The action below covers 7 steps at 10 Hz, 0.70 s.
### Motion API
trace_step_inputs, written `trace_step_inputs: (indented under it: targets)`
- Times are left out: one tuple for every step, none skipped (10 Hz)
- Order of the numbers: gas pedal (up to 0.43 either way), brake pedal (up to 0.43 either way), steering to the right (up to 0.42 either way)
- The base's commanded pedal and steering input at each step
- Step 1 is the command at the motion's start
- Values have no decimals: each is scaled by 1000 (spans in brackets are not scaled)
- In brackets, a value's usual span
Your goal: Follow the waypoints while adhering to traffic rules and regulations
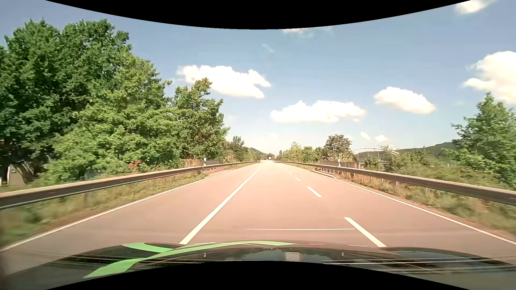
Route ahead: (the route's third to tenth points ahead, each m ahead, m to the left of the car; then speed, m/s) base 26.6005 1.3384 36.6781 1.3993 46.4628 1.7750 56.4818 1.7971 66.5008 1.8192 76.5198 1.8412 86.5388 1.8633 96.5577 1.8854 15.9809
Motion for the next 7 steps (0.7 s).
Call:
trace_step_inputs:
  targets:
    - [157,0,0]
    - [150,0,-1]
    - [150,0,-1]
    - [150,0,-1]
    - [157,0,-1]
    - [157,0,-1]
    - [169,0,-1]
